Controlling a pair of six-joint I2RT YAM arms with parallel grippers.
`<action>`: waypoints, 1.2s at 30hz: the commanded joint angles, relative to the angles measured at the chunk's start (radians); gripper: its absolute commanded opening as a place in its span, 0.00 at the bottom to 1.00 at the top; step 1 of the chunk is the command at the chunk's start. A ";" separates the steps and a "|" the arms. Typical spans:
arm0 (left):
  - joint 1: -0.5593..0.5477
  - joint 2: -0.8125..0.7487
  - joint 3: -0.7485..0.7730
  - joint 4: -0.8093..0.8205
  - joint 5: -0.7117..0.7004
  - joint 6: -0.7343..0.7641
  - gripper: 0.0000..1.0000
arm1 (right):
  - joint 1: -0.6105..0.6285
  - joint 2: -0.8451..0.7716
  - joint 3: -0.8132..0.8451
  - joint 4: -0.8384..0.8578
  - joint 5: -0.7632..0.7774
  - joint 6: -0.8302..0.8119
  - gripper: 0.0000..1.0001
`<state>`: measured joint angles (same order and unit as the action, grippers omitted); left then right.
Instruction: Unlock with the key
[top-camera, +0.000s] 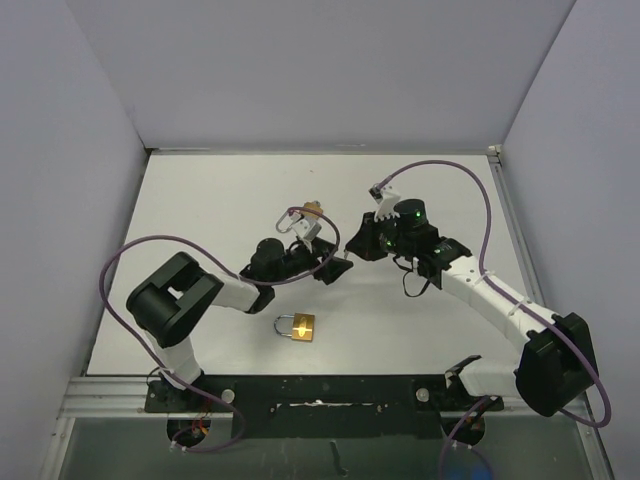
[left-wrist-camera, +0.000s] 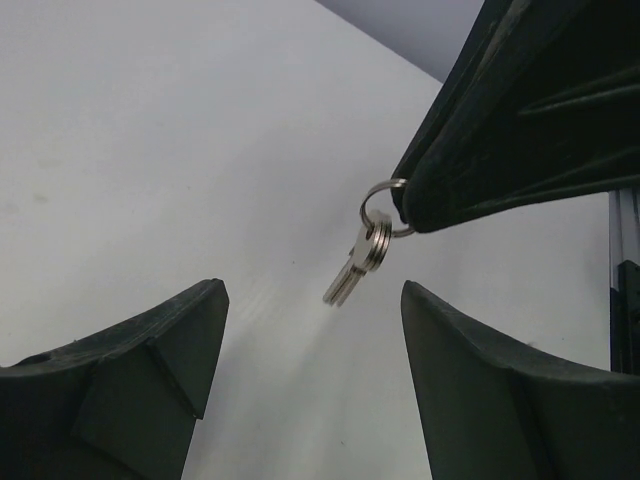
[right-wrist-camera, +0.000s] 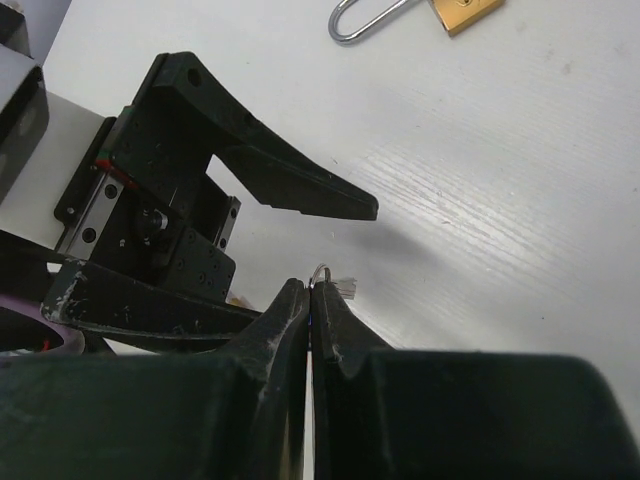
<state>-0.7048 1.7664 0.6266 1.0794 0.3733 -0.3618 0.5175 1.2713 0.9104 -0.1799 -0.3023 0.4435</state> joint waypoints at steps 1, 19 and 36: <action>0.005 0.028 0.066 0.149 0.048 0.026 0.67 | 0.000 -0.036 0.004 0.055 -0.044 0.007 0.00; 0.004 0.017 0.048 0.132 0.123 0.005 0.00 | -0.005 -0.059 -0.008 0.028 0.040 0.010 0.00; 0.025 -0.069 0.154 -0.309 0.304 0.072 0.00 | -0.071 -0.086 -0.081 0.061 -0.018 -0.048 0.32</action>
<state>-0.6888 1.7374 0.7364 0.8333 0.5823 -0.3149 0.4679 1.1919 0.8520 -0.1890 -0.2447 0.4221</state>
